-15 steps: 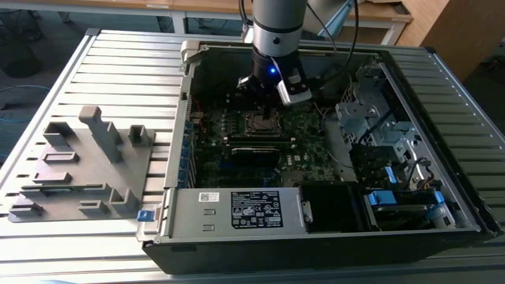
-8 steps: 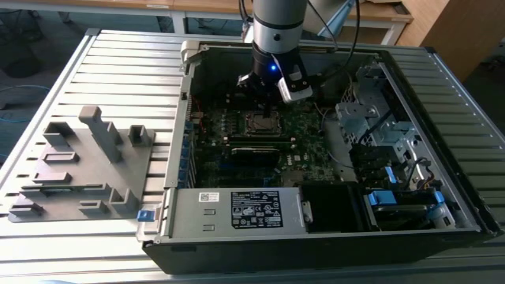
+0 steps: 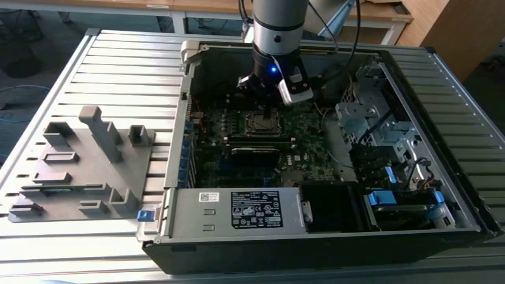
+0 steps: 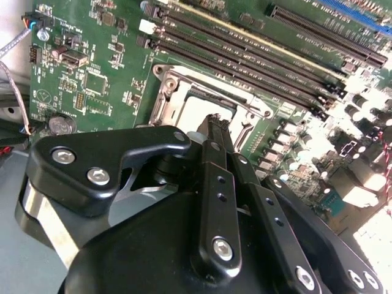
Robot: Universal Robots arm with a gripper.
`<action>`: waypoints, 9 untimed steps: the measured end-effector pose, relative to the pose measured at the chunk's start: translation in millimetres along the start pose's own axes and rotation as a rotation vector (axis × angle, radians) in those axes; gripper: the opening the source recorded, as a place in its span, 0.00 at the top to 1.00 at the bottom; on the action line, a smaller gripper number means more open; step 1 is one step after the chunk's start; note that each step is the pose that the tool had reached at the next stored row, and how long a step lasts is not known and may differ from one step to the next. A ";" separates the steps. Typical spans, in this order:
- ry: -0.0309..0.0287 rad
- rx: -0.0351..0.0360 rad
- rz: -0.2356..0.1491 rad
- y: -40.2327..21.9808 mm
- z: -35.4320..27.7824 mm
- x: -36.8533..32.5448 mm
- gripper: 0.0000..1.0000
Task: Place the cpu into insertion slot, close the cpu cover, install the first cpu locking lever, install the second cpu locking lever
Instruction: 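Install the second cpu locking lever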
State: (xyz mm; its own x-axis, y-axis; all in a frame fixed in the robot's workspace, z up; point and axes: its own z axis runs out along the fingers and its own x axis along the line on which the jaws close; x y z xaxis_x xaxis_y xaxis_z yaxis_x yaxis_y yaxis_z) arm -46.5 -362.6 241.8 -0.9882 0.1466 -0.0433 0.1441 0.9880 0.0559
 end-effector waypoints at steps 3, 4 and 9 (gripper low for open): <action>0.0000 0.0000 0.000 -3.0 -0.1 -0.4 0.89; 0.0000 0.0000 0.000 -3.9 -0.2 -0.6 0.89; 0.0000 0.0000 0.000 -9.2 -0.5 -1.4 0.89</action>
State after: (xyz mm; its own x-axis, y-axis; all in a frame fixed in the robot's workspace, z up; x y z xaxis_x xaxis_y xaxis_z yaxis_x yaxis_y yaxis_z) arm -46.5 -371.9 241.8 -0.9883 0.1465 -0.0434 0.1441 0.9880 0.0559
